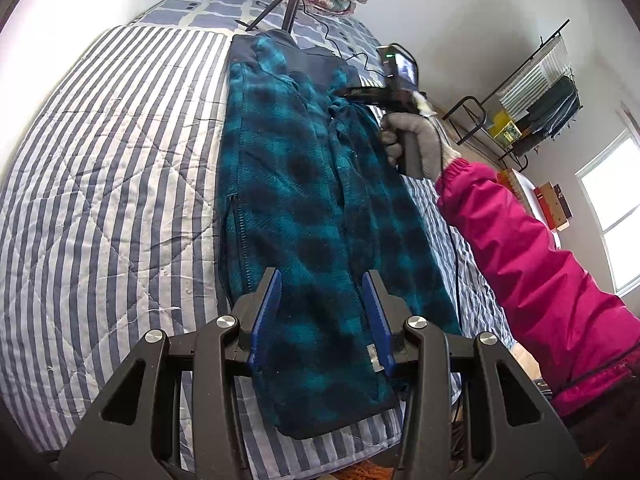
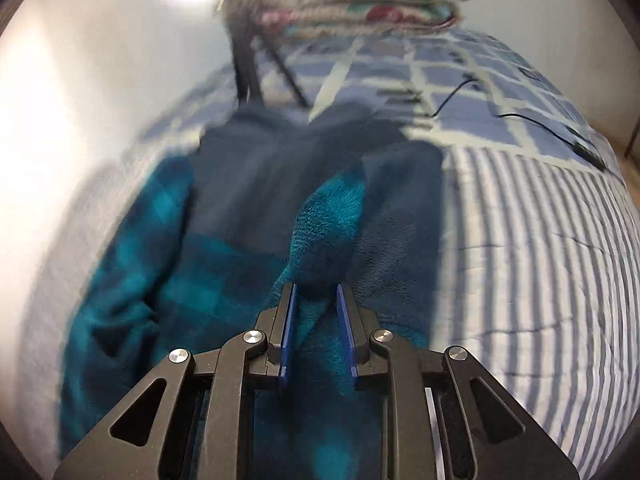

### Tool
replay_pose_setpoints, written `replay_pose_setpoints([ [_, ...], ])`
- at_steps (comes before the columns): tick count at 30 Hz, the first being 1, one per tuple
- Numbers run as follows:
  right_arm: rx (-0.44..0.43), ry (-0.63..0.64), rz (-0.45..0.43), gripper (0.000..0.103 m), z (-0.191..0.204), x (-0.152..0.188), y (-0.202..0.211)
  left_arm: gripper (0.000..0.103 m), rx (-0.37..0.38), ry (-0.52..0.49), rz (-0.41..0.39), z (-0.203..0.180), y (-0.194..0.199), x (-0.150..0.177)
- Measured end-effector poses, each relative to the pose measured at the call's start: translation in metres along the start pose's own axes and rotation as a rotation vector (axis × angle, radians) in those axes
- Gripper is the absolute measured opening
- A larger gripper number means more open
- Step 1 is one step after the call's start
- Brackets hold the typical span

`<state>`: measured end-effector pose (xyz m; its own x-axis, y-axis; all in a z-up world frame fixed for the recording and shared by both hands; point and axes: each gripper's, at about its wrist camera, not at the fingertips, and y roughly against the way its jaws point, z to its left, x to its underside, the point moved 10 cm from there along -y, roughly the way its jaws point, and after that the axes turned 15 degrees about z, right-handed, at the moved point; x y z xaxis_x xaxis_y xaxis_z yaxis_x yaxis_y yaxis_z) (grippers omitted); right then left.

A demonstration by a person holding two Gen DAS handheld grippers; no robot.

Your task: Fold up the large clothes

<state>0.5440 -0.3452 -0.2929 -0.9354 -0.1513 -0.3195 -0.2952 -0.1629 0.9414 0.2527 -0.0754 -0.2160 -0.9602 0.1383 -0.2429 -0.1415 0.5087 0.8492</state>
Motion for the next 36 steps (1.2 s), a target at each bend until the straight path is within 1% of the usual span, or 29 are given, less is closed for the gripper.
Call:
replay_pose_setpoints([
  [2,0.058,0.037,-0.004,0.021,0.004,0.002,-0.003,0.042,-0.002,-0.001,-0.004,0.0,0.0,0.0],
  [3,0.057,0.033,-0.003,0.021,0.004,0.003,0.0,0.042,-0.004,-0.002,-0.006,-0.001,0.0,0.0],
  [5,0.035,0.012,-0.012,0.02,0.001,0.005,0.012,0.042,-0.003,-0.004,-0.007,-0.001,0.001,0.001],
  [6,0.016,0.004,-0.031,0.02,0.001,0.008,0.026,0.042,0.001,-0.001,-0.008,-0.001,0.002,0.002],
  [8,0.014,0.0,-0.062,0.02,-0.001,0.013,0.046,0.042,0.012,0.009,-0.009,-0.001,0.004,0.004],
  [9,0.006,-0.003,-0.079,0.021,-0.001,0.021,0.063,0.046,0.016,0.008,-0.012,-0.001,0.005,0.004],
  [11,-0.013,0.006,-0.095,0.022,0.003,0.034,0.087,0.048,0.014,0.004,-0.022,0.001,0.008,0.005],
  [13,-0.017,0.031,-0.119,0.026,0.011,0.052,0.117,0.048,0.01,0.005,-0.028,0.004,0.01,0.007],
  [15,0.004,0.056,-0.176,0.04,0.018,0.073,0.155,0.048,0.008,0.015,-0.029,0.011,0.011,0.011],
  [16,0.01,0.059,-0.204,0.044,0.021,0.081,0.17,0.048,0.013,0.024,-0.031,0.014,0.012,0.013],
  [18,-0.01,0.06,-0.265,0.056,0.029,0.105,0.209,0.048,0.038,0.06,-0.02,0.025,0.011,0.02],
  [20,-0.046,0.061,-0.275,0.06,0.037,0.127,0.233,0.048,0.067,0.107,-0.016,0.034,0.012,0.027],
  [21,-0.056,0.062,-0.272,0.06,0.042,0.145,0.245,0.048,0.086,0.131,-0.01,0.04,0.01,0.032],
  [23,-0.064,0.063,-0.255,0.06,0.05,0.177,0.259,0.048,0.094,0.15,-0.001,0.045,0.009,0.04],
  [26,-0.065,0.038,-0.209,0.06,0.059,0.235,0.264,0.048,0.076,0.137,0.017,0.047,0.003,0.053],
  [27,-0.084,0.02,-0.185,0.059,0.062,0.257,0.261,0.048,0.08,0.143,0.026,0.047,0.0,0.057],
  [28,-0.098,0.006,-0.167,0.058,0.064,0.272,0.257,0.048,0.085,0.153,0.033,0.048,-0.002,0.06],
  [29,-0.112,-0.009,-0.152,0.052,0.068,0.289,0.253,0.048,0.095,0.174,0.045,0.05,-0.006,0.064],
  [30,-0.149,-0.022,-0.124,0.049,0.077,0.312,0.245,0.048,0.107,0.198,0.056,0.051,-0.011,0.068],
  [31,-0.175,-0.025,-0.104,0.049,0.084,0.327,0.239,0.048,0.117,0.215,0.062,0.053,-0.014,0.07],
  [33,-0.204,-0.008,-0.066,0.049,0.105,0.358,0.222,0.048,0.148,0.25,0.085,0.052,-0.022,0.078],
  [36,-0.192,0.066,-0.017,0.049,0.138,0.385,0.198,0.048,0.138,0.23,0.092,0.044,-0.026,0.084],
])
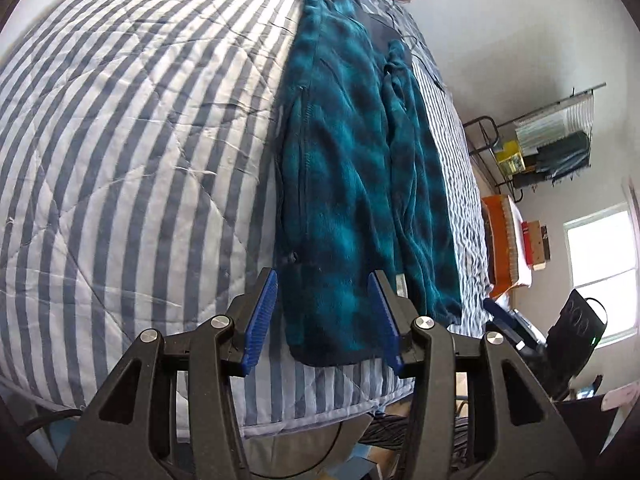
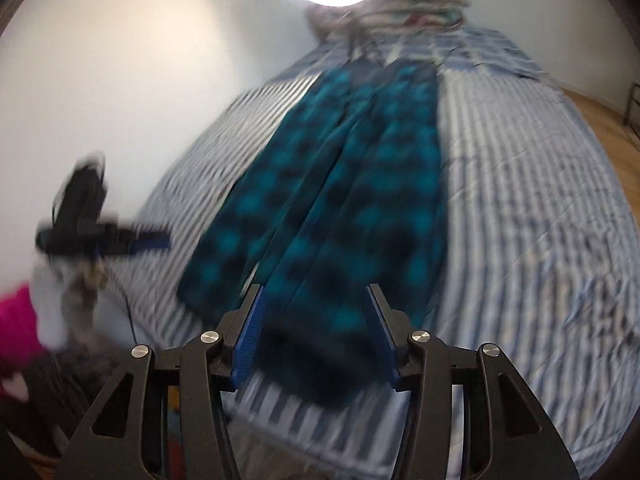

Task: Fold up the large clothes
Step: 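Grasp the hem of the teal fleece jacket with both grippers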

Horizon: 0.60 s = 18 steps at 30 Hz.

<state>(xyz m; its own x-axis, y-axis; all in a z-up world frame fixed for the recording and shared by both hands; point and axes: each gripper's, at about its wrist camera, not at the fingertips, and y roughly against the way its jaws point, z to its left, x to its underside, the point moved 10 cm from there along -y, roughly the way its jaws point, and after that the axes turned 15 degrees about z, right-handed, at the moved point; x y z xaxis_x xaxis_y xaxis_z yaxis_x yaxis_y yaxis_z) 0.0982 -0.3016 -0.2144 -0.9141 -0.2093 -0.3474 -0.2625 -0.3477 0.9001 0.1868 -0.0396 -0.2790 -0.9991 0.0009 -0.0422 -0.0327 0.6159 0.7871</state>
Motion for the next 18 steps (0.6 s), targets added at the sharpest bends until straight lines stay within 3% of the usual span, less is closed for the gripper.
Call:
replay_pose_setpoints([
  [8,0.171,0.158,0.069,0.049,0.014,0.018,-0.042,0.048,-0.047,-0.043,0.003,-0.007,-0.014,0.009],
  [9,0.204,0.167,0.08,0.04,0.01,0.016,-0.048,0.048,-0.05,-0.033,0.007,-0.004,-0.017,0.009],
  [10,0.216,0.173,0.088,0.024,0.008,0.016,-0.054,0.048,-0.049,-0.026,0.011,-0.003,-0.018,0.01],
  [11,0.198,0.175,0.118,0.004,0.009,0.017,-0.062,0.048,-0.046,-0.019,0.015,-0.002,-0.019,0.01],
  [12,0.177,0.164,0.14,0.003,0.011,0.019,-0.066,0.048,-0.045,-0.016,0.012,-0.001,-0.019,0.01],
  [15,0.067,0.187,0.081,0.003,0.036,0.021,-0.044,0.048,-0.051,-0.022,-0.004,0.001,-0.016,0.01],
  [18,0.065,0.189,0.087,0.003,0.035,0.024,-0.047,0.048,-0.057,-0.021,0.007,0.005,-0.018,0.009],
])
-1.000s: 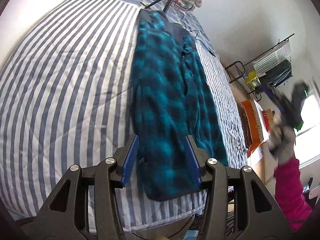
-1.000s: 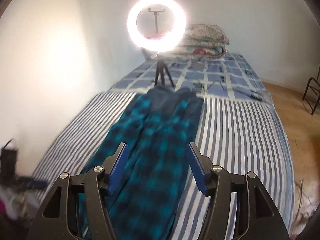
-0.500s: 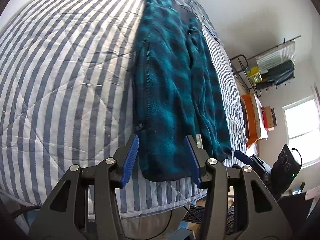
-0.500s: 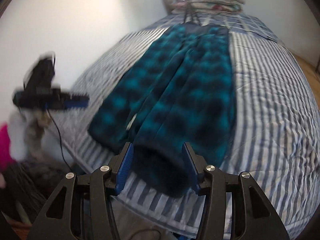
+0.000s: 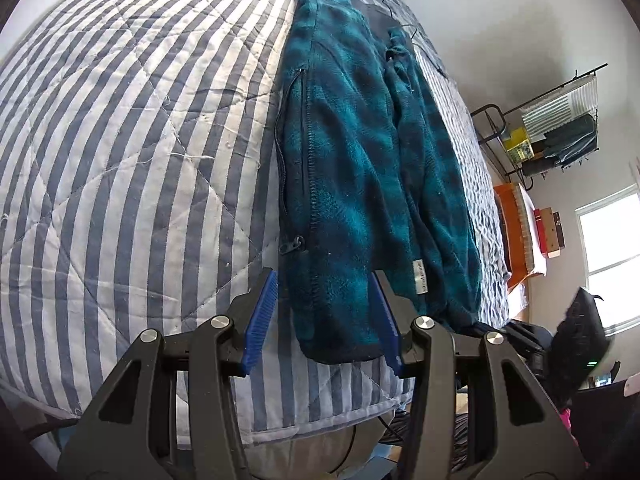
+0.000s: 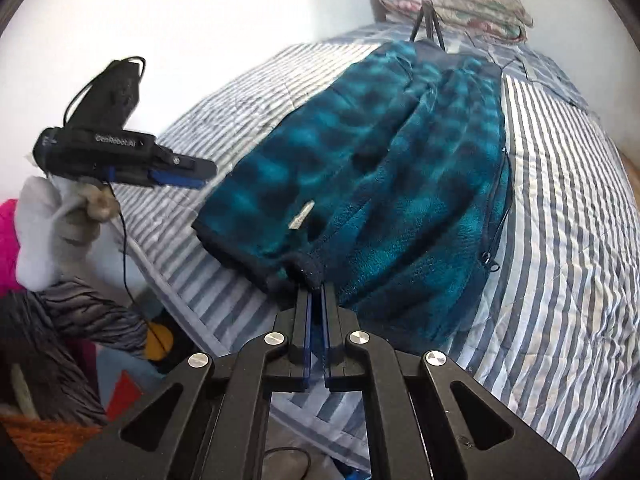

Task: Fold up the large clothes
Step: 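Grasp the hem of the teal fleece jacket with both grippers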

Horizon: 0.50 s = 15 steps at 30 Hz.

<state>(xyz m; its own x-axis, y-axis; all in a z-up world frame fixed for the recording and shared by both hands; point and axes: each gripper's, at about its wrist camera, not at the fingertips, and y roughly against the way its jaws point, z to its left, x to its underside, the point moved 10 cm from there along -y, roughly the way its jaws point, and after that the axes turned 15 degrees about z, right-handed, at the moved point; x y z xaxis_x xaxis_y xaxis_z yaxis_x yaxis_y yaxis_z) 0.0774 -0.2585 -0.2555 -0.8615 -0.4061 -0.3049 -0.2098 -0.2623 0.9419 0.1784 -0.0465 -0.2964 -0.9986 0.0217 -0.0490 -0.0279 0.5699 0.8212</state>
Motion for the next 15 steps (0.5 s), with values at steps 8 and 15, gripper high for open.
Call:
replay_pose_setpoints([
  [8,-0.029,0.0,0.077,0.01,-0.017,0.021,-0.005,0.055,0.031,-0.009,0.027,-0.005,-0.013,0.003],
  [15,-0.147,-0.178,-0.067,0.052,-0.077,0.017,0.047,0.055,0.137,0.075,0.072,0.004,-0.03,0.009],
])
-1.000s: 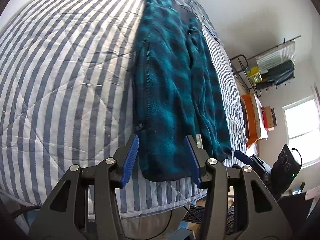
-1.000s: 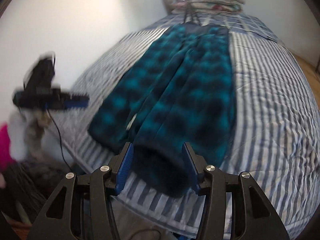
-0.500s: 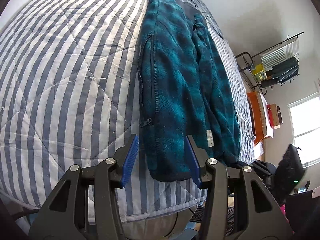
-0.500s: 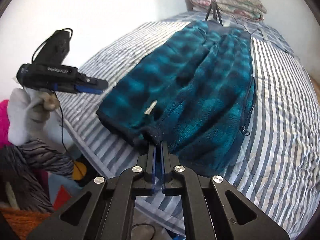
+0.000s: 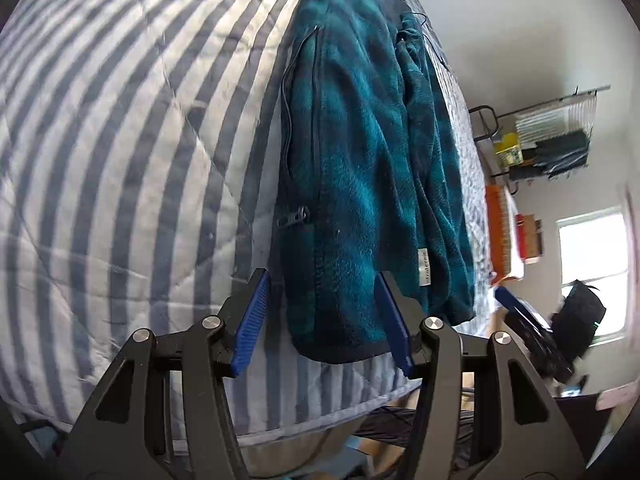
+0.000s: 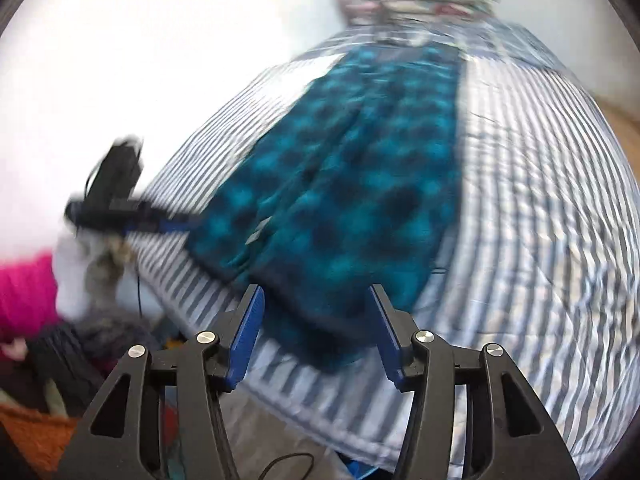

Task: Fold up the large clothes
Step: 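Grasp the hem of the teal fleece jacket with both grippers, then lift the hem with both grippers and fold it toward the collar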

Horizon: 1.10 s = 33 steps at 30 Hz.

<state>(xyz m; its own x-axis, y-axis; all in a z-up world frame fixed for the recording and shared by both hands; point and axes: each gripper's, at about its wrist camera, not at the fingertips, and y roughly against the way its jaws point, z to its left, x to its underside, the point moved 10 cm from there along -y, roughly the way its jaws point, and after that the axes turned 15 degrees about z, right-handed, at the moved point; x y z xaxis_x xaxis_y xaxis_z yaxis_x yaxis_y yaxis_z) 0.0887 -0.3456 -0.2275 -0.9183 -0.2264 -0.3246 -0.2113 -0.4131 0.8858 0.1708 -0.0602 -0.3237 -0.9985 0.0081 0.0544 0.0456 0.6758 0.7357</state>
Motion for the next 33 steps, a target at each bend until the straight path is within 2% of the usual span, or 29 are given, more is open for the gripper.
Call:
replay_pose_setpoints([
  [3,-0.002,-0.099,0.016,0.052,-0.035,-0.006,-0.01,0.055,0.025,-0.004,0.02,-0.003,-0.007,0.004],
  [5,-0.05,-0.153,0.047,0.052,-0.047,-0.007,-0.023,0.055,0.027,-0.017,0.047,-0.006,-0.015,0.007],
  [9,-0.108,-0.179,0.096,0.052,-0.047,-0.008,-0.05,0.055,0.021,-0.037,0.07,-0.009,-0.026,0.011],
  [14,-0.168,-0.151,0.151,0.053,-0.037,-0.009,-0.077,0.041,0.015,-0.045,0.083,-0.012,-0.032,0.008],
  [19,-0.253,-0.132,0.159,0.051,-0.024,-0.01,-0.081,0.022,0.008,-0.061,0.081,-0.015,-0.034,0.007],
  [20,-0.265,-0.13,0.159,0.041,-0.024,-0.011,-0.082,0.018,0.006,-0.063,0.075,-0.017,-0.033,0.007],
  [21,-0.291,-0.135,0.165,0.026,-0.023,-0.011,-0.083,0.015,0.009,-0.065,0.069,-0.019,-0.032,0.006],
  [23,-0.314,-0.146,0.166,0.018,-0.021,-0.01,-0.083,0.014,0.013,-0.076,0.051,-0.028,-0.028,0.005],
  [26,-0.343,-0.15,0.144,0.015,-0.019,-0.013,-0.075,0.013,0.041,-0.089,0.023,-0.043,-0.019,0.002],
  [30,-0.434,-0.191,0.071,0.013,-0.017,-0.023,-0.051,0.012,0.097,-0.083,-0.014,-0.062,-0.004,-0.005],
  [33,-0.46,-0.207,0.031,0.013,-0.014,-0.031,-0.037,0.012,0.132,-0.063,-0.038,-0.071,0.007,-0.015],
])
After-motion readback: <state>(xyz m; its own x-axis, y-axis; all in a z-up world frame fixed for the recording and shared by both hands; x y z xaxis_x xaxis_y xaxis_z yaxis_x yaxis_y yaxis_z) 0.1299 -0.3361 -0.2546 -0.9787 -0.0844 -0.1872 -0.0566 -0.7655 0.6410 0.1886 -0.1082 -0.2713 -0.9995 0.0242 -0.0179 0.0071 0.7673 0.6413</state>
